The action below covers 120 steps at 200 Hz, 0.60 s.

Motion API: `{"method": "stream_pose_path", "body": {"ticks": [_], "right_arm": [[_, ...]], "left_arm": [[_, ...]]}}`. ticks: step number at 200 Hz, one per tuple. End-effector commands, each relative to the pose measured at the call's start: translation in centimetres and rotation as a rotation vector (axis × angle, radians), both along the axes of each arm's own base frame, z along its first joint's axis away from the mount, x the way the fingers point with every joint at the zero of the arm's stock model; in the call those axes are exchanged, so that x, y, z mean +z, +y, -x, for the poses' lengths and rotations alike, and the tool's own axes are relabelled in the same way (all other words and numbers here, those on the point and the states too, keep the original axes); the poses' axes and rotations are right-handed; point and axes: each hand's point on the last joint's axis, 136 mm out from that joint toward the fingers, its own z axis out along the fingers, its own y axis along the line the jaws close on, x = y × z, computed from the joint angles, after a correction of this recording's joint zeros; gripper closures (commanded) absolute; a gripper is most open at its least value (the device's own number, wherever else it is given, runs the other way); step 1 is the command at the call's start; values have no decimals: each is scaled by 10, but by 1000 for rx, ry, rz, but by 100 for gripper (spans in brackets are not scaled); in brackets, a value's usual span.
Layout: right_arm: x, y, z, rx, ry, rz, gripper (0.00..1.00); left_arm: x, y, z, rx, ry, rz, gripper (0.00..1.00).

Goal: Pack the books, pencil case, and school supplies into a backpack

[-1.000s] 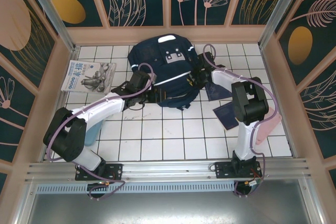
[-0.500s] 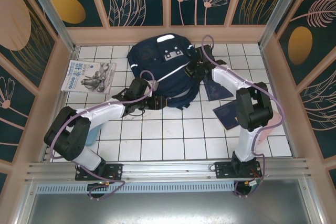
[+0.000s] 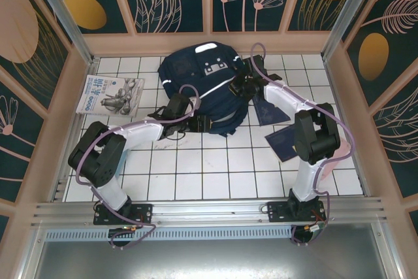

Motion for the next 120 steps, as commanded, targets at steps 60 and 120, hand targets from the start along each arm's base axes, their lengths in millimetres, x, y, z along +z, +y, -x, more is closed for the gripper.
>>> {"method": "stream_pose_path", "body": {"ticks": [60,120], "right_arm": [[61,24,-6,77,-151,-85,96],[59,21,-6,71,-145,-78,95]], "left_arm": [[3,-22,0,-89,17,77,50],[-6,-20,10,-138,34,45,67]]}}
